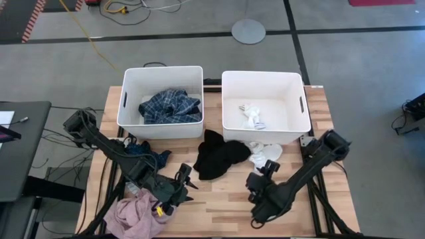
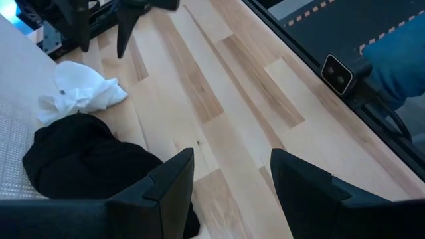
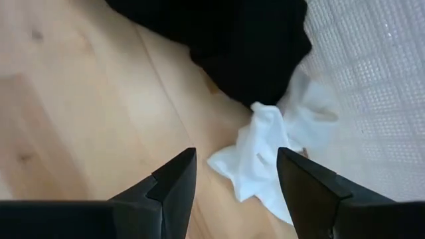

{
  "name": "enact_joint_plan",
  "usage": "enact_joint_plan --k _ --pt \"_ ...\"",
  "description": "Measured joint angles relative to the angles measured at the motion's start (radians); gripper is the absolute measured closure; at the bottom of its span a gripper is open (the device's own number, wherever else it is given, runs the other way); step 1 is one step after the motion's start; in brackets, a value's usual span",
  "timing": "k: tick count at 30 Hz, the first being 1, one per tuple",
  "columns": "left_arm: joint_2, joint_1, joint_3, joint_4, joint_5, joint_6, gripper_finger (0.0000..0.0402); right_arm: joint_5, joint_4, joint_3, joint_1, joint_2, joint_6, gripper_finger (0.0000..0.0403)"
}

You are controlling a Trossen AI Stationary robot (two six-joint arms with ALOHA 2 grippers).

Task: Sort clothes
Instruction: Put the white socks into the right laundry bin

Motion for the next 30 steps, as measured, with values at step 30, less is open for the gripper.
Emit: enact_joint_plan --k 30 --pt "0.000 0.000 0.000 0.008 0.002 -0.021 0.0208 0.093 0.114 -0.342 -0.040 0.063 0.476 0.0274"
